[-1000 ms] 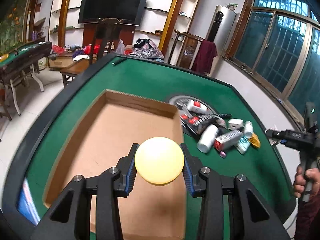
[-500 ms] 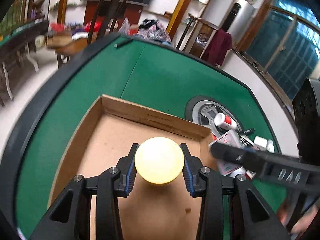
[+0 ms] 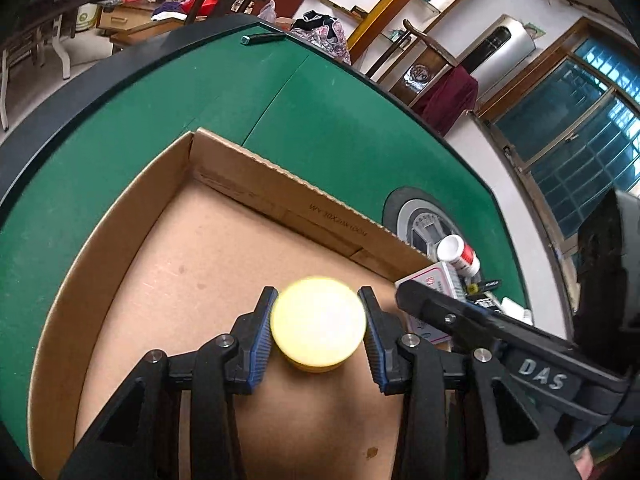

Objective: Organize objects
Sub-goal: 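Release the yellow tin into the box while the right gripper drops the white card box in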

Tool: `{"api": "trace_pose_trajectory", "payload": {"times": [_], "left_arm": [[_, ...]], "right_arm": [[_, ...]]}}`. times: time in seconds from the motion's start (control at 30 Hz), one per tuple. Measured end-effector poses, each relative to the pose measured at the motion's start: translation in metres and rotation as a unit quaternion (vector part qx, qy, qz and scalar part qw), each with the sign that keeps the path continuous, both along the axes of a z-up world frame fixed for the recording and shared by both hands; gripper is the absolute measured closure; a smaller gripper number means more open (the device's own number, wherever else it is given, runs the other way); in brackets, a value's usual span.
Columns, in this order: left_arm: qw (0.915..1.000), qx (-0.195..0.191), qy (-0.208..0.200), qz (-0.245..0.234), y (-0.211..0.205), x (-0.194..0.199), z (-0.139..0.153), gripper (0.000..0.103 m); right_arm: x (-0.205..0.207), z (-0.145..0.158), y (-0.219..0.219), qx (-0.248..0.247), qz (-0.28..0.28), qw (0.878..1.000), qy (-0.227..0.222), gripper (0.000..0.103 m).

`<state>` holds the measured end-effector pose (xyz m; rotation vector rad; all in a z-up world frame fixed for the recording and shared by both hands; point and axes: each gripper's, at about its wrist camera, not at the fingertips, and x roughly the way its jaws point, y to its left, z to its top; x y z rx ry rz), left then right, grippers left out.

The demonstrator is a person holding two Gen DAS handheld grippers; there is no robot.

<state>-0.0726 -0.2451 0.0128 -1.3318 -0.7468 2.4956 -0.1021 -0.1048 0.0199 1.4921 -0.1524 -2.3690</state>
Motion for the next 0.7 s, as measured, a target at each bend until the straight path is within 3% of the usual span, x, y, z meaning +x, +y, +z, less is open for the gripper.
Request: {"api": "trace_pose_trajectory", "payload": {"times": [0.13,0.27,0.33,0.4,0.47,0.53,0.7], "left_arm": [[0.9995,0.024,0.012,0.013,-0.004,0.0,0.002,0.051],[0.9979,0.047,0.03,0.033,-0.011,0.004,0.009,0.037],[0.9977,0.032,0.037,0.046,-0.012,0.01,0.016,0.036],[0.9969,0.014,0.037,0.068,-0.013,0.021,0.018,0.033],[0.9959,0.021,0.024,0.085,-0.015,0.033,0.013,0.031],[0.9957,0.021,0.004,0.09,-0.015,0.038,0.004,0.031],[0.995,0.017,0.013,0.098,-0.009,0.066,0.002,0.031]], "right_arm": [[-0.003,0.001,0.007,-0.013,-0.007,1.0,0.002,0.063],[-0.001,0.002,0.017,-0.049,-0.009,0.999,-0.003,0.051],[0.003,0.008,0.018,-0.055,-0.015,0.998,0.003,0.049],[0.013,0.018,0.022,-0.055,-0.018,0.998,0.018,0.037],[0.029,0.032,0.028,-0.05,-0.014,0.998,0.042,0.029],[0.047,0.043,0.036,-0.039,-0.008,0.997,0.062,0.028],[0.095,0.077,0.076,-0.021,-0.003,0.994,0.103,0.027]]}}
